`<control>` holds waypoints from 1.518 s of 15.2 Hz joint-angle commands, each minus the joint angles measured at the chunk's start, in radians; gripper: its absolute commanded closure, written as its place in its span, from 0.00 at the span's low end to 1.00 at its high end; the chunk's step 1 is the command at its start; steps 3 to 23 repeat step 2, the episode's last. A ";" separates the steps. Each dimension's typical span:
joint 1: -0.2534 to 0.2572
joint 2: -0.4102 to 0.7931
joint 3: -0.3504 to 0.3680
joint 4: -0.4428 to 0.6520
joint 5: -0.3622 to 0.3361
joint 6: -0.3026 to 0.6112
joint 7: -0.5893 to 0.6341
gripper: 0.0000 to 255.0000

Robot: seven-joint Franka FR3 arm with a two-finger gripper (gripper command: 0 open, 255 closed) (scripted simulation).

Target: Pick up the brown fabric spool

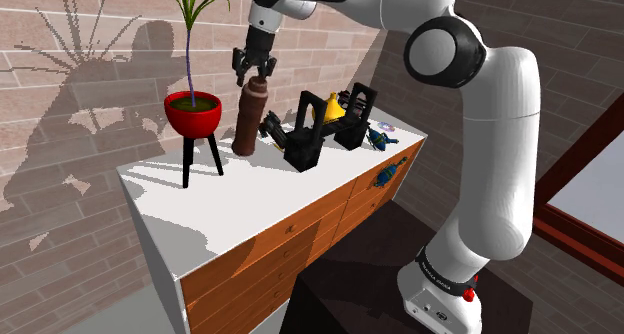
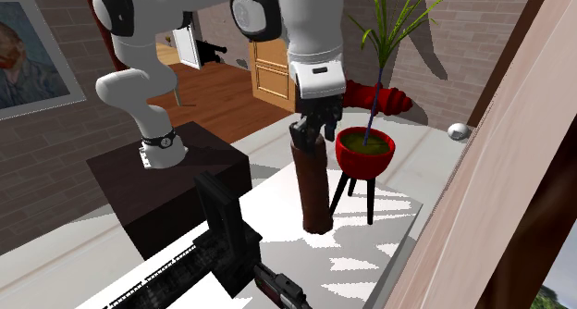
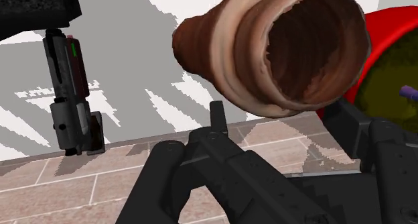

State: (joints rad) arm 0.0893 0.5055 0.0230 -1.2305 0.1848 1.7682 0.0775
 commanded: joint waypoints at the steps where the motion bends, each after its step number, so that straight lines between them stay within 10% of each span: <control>1: 0.001 0.001 0.000 0.022 -0.001 -0.019 0.005 1.00; 23: 0.001 0.001 0.000 0.023 -0.001 -0.019 0.005 1.00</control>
